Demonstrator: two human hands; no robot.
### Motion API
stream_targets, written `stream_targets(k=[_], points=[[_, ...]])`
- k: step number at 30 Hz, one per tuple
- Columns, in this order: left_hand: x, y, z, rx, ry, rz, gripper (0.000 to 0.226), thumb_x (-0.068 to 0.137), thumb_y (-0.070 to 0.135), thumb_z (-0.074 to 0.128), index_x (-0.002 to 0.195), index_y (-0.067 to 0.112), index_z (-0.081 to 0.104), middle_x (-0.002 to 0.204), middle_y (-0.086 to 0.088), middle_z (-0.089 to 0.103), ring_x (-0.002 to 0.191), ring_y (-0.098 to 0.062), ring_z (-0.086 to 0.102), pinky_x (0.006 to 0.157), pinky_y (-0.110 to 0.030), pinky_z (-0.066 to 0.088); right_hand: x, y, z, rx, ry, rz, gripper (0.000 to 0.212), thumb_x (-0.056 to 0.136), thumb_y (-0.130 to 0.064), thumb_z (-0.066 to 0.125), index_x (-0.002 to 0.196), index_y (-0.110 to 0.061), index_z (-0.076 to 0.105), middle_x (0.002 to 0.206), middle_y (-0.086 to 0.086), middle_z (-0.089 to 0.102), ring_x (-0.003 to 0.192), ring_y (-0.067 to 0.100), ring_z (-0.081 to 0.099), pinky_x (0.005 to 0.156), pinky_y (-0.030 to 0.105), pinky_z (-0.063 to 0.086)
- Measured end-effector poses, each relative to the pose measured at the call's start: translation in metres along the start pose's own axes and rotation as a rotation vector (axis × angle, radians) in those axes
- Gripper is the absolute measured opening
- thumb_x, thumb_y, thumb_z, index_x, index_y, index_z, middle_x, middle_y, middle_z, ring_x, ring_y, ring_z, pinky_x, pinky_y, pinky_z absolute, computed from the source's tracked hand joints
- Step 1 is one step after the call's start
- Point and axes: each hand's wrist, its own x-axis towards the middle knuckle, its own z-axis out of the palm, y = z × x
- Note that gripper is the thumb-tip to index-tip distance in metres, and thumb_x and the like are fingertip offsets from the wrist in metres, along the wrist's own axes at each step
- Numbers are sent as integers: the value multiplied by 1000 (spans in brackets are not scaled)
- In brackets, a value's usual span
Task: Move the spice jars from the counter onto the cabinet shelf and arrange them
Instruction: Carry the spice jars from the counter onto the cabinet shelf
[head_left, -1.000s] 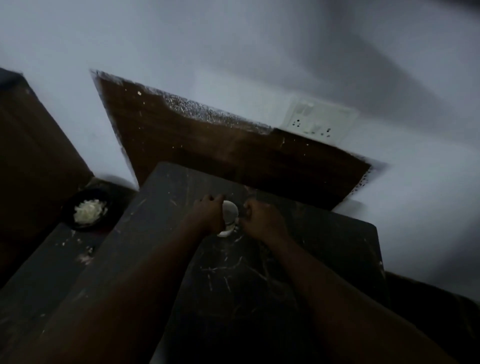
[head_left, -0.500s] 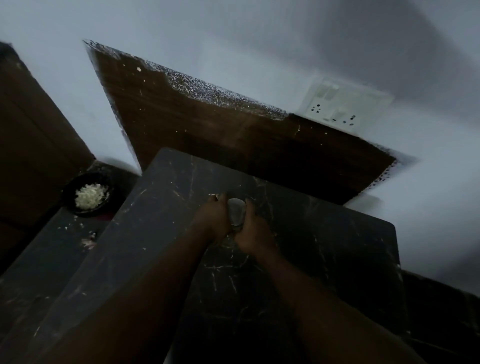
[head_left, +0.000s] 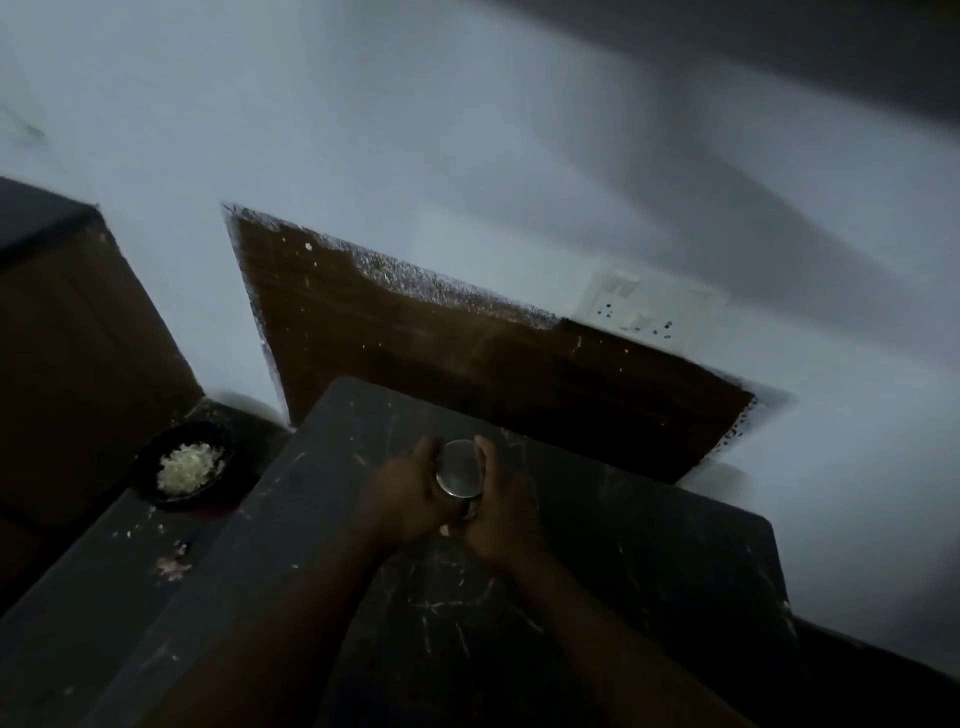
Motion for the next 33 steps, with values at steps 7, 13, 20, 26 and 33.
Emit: stream_targets(k=[7, 13, 20, 26, 33], points=[[-12, 50, -72, 73, 363, 203, 68, 76, 73, 66, 123, 24, 58, 111, 8, 60, 100, -12, 58, 83, -38, 53, -5, -79, -61, 130, 258, -238, 87, 78, -40, 77, 153, -22, 37, 150, 0, 47, 134, 17, 49, 111, 39, 44], [-14, 99, -129, 6, 696, 253, 72, 72, 76, 69, 121, 24, 58, 106, 12, 60, 97, -9, 59, 78, -35, 54, -7, -139, -116, 218, 435, -373, 90, 75, -25, 82, 153, -23, 36, 149, -2, 48, 135, 15, 48, 109, 31, 45], [-24, 188, -216, -135, 972, 360, 71, 69, 83, 65, 116, 31, 56, 97, 16, 63, 87, -4, 62, 72, -34, 56, -17, -224, -208, 236, 680, -566, 87, 76, -31, 77, 151, -35, 33, 141, -14, 52, 126, 10, 50, 98, 34, 51], [-27, 264, -298, -116, 1148, 531, 75, 71, 84, 63, 121, 29, 56, 103, 13, 65, 87, -5, 62, 70, -31, 58, -12, -291, -294, 200, 797, -741, 92, 68, -32, 76, 150, -28, 34, 149, -7, 43, 126, 7, 50, 92, 26, 53], [2, 314, -364, -27, 1141, 433, 74, 80, 78, 53, 135, 28, 44, 115, 5, 69, 98, -17, 68, 68, -29, 48, 28, -353, -363, 71, 845, -739, 84, 74, -25, 80, 148, -23, 40, 143, -1, 50, 120, 14, 55, 88, 18, 39]])
